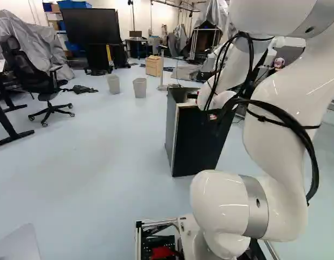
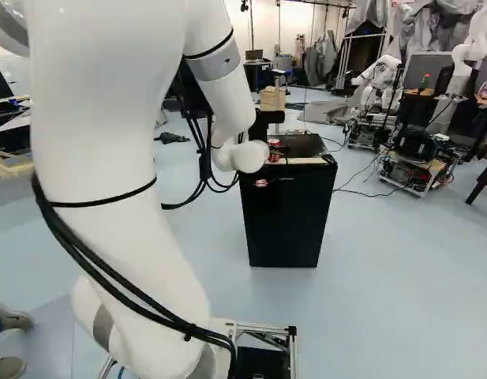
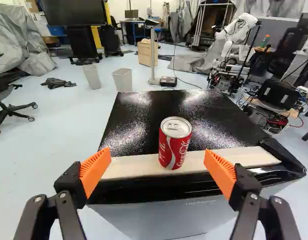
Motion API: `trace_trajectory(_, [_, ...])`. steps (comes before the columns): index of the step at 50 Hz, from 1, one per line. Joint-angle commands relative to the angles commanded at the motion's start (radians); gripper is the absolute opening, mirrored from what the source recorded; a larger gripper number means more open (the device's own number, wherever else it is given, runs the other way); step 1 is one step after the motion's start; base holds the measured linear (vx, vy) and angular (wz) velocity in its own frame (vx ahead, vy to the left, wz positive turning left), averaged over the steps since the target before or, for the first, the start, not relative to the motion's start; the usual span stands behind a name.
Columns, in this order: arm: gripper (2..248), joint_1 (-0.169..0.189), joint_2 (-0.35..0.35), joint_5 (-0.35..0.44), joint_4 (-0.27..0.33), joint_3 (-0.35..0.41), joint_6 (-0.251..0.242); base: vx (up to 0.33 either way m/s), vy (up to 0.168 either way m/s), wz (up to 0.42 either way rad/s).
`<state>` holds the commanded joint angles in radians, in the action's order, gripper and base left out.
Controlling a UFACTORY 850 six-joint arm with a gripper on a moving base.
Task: Grab a drink from the fridge
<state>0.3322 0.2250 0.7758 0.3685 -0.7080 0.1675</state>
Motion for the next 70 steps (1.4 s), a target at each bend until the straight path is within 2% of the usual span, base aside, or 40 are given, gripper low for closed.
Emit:
trace_trajectory(25, [247,0.017,0.075,0.049,0.000,-0.078,0.000,0.000,0.000,0.000])
trace_trajectory(60, [247,0.017,0.128,0.052,0.000,-0.142,0.000,0.000,0.000,0.000])
trace_trajectory(65, [243,0.016,0.128,0.052,0.000,-0.142,0.000,0.000,0.000,0.000])
trace_trajectory(66, [208,0.016,0.128,0.052,0.000,-0.142,0.000,0.000,0.000,0.000])
trace_trajectory(70, [208,0.016,0.128,0.052,0.000,-0.142,0.000,0.000,0.000,0.000])
